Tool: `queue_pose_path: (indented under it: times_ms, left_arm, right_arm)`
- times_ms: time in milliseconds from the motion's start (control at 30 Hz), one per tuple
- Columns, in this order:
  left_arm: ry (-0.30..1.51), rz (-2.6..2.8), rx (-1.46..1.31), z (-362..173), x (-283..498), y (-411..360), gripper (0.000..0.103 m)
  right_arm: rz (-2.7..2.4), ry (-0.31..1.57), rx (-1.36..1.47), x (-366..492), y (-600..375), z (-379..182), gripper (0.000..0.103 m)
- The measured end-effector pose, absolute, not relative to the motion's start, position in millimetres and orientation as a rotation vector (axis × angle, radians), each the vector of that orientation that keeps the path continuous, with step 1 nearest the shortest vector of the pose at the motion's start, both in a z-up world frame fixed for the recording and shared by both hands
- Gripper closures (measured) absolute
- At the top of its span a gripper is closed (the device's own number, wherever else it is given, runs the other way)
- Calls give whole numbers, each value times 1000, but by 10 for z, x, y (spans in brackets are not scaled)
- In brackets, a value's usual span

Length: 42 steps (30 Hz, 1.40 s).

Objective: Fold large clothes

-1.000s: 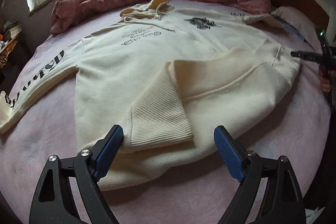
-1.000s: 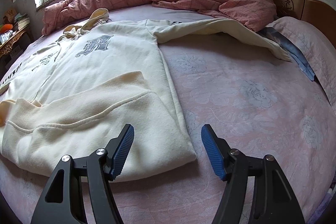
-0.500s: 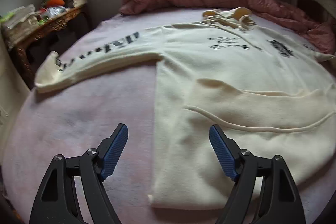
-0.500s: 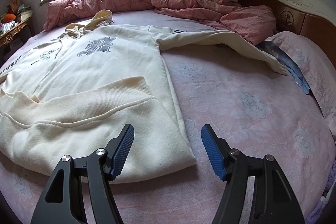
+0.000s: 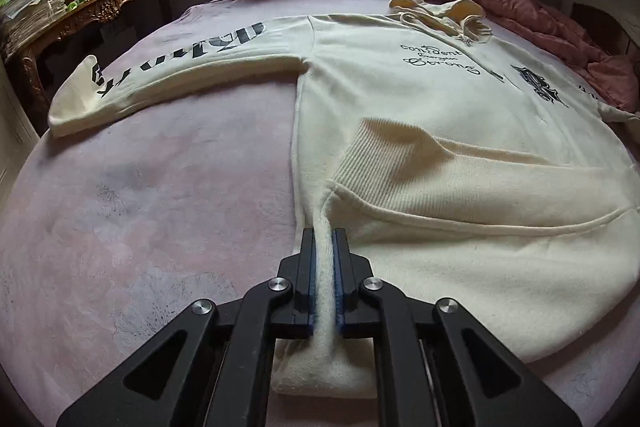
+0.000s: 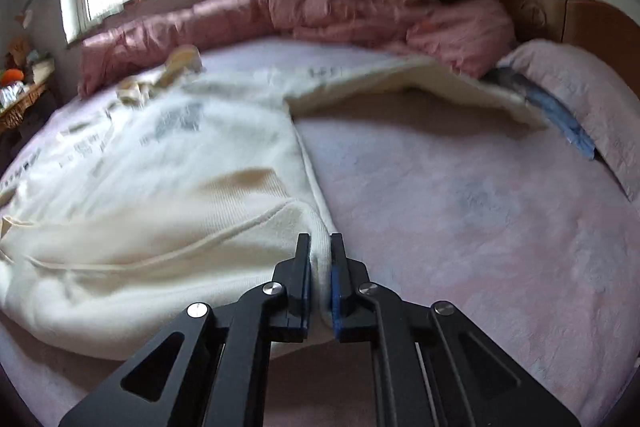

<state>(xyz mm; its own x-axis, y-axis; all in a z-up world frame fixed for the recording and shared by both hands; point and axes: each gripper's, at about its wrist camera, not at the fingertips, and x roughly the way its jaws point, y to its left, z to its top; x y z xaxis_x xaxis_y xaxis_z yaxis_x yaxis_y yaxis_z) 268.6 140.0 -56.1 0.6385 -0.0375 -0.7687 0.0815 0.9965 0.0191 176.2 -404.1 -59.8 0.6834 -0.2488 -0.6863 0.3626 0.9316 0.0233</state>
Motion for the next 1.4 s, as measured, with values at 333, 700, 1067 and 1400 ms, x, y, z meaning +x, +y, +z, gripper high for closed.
queue_pose_path:
  times_ms: [333,700,1067,1400]
  left_arm:
    - [685,-82,253,-175,2238,1080,45]
    - [808,-433,391,-342,2014,591,32]
    - [828,-356,535,-546,1991,525,0]
    - [803,-357,414,-428,1986,604,88]
  right_arm:
    - [-341,665,47,1547,-3816,-429,40]
    - [146,767,-154,1466,-2881,-508,21]
    - [-103,789,-367,1593,-2758,-785,12]
    - [-149,762,-209,1552,-3056,-625,95]
